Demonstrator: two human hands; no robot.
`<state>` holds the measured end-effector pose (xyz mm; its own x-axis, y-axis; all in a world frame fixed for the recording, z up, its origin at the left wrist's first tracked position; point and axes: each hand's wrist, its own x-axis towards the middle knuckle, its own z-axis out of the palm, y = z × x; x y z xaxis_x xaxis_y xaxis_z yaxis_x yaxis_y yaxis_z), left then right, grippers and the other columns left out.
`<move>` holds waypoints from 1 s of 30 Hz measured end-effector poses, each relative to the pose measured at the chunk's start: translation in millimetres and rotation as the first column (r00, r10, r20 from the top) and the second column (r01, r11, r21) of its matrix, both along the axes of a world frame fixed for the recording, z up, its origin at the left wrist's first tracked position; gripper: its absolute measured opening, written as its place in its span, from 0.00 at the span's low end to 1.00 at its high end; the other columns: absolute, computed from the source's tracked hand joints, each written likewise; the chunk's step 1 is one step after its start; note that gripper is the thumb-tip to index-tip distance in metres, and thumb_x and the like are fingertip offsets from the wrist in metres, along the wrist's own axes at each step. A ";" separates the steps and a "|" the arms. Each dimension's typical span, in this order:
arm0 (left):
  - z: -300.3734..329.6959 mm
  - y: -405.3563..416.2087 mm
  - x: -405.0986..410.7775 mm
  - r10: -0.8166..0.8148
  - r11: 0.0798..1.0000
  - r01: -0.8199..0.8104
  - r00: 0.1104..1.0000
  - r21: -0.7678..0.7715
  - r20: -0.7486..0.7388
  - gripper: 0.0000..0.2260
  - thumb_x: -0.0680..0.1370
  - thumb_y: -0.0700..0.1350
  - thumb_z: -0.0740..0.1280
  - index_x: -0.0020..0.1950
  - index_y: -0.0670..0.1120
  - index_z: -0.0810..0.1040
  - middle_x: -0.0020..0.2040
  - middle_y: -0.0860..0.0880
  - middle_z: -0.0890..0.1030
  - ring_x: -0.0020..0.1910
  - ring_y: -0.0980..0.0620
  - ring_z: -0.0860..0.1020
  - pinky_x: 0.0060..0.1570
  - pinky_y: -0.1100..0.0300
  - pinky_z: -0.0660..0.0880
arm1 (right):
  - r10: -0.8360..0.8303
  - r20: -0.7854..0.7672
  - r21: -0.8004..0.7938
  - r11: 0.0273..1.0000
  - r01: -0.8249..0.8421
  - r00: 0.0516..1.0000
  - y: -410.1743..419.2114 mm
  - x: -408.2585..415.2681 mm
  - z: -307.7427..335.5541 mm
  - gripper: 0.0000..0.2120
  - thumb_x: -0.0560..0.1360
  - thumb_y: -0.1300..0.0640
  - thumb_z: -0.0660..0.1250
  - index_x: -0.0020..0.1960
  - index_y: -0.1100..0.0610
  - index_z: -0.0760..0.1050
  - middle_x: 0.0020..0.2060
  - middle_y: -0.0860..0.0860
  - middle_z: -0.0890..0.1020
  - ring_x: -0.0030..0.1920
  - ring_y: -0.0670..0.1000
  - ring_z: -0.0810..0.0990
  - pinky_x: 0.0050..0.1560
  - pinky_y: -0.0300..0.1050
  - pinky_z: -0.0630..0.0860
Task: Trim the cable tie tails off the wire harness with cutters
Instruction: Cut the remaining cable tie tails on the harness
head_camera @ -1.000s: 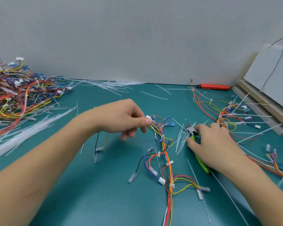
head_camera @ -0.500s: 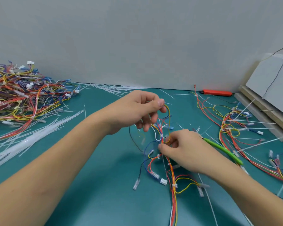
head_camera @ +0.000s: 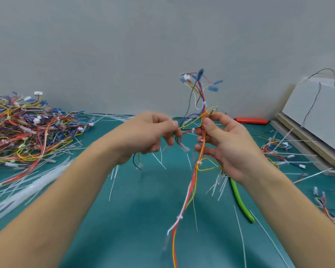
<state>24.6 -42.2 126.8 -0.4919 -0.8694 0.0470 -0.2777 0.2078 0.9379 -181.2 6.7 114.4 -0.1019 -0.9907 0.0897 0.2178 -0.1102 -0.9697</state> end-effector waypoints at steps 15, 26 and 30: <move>-26.2 -8.7 -16.3 0.255 0.948 -0.285 0.947 -0.141 -0.195 0.05 0.75 0.45 0.76 0.48 0.48 0.82 0.37 0.49 0.86 0.23 0.50 0.74 0.23 0.66 0.66 | 0.089 0.026 -0.004 0.996 -0.089 0.996 -52.8 18.9 -1.8 0.16 0.79 0.70 0.66 0.63 0.57 0.81 0.43 0.52 0.83 0.40 0.52 0.81 0.44 0.47 0.80; -45.6 -16.2 -21.2 0.328 0.928 -0.349 0.932 -0.134 -0.154 0.04 0.74 0.44 0.77 0.46 0.45 0.85 0.33 0.50 0.84 0.26 0.53 0.76 0.26 0.67 0.69 | 0.216 0.188 0.007 0.975 -0.222 0.958 -74.3 34.8 -22.5 0.13 0.80 0.70 0.63 0.58 0.58 0.82 0.46 0.55 0.86 0.43 0.53 0.85 0.40 0.45 0.82; -47.5 -19.3 -18.9 0.321 0.943 -0.332 0.927 -0.027 -0.196 0.06 0.74 0.39 0.76 0.49 0.40 0.83 0.36 0.44 0.85 0.27 0.54 0.78 0.26 0.63 0.73 | 0.186 0.058 -0.018 0.983 -0.185 0.981 -76.1 31.4 -21.9 0.11 0.80 0.69 0.64 0.57 0.60 0.82 0.45 0.57 0.87 0.44 0.55 0.85 0.45 0.47 0.83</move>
